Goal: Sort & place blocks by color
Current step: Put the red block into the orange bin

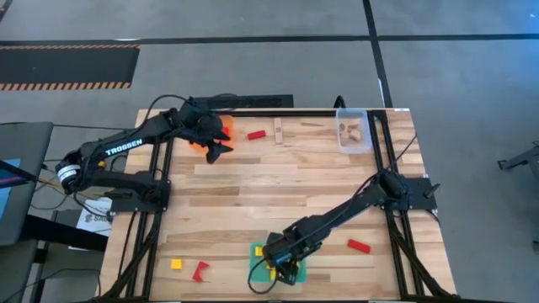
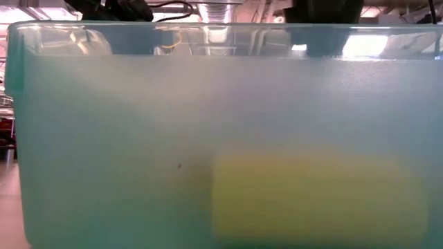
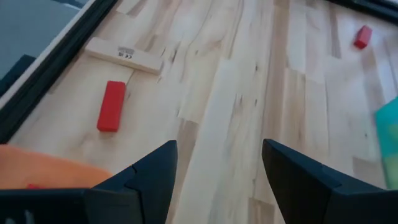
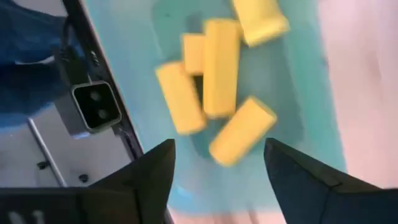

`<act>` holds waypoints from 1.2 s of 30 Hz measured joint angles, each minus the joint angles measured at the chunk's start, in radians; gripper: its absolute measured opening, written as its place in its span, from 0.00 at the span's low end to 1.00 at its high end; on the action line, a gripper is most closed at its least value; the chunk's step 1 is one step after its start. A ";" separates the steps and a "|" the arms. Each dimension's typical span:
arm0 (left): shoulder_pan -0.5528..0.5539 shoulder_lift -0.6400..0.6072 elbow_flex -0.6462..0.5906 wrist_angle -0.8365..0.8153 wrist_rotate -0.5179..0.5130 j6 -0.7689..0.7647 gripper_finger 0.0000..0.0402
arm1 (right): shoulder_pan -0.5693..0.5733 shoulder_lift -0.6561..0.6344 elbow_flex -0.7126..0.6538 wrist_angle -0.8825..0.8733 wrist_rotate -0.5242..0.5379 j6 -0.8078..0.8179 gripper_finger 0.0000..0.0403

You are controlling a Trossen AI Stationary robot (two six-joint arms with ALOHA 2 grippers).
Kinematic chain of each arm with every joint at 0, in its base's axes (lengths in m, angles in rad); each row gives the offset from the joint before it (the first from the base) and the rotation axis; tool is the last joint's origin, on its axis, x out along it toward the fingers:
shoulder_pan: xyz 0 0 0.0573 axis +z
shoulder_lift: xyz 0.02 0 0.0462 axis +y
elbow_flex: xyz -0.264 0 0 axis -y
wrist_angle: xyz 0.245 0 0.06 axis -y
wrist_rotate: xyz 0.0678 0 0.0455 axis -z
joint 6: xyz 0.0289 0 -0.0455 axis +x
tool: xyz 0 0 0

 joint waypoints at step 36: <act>-0.005 0.016 0.000 0.050 -0.190 -0.176 0.55 | 0.137 -0.590 -1.017 0.175 -0.157 0.179 0.68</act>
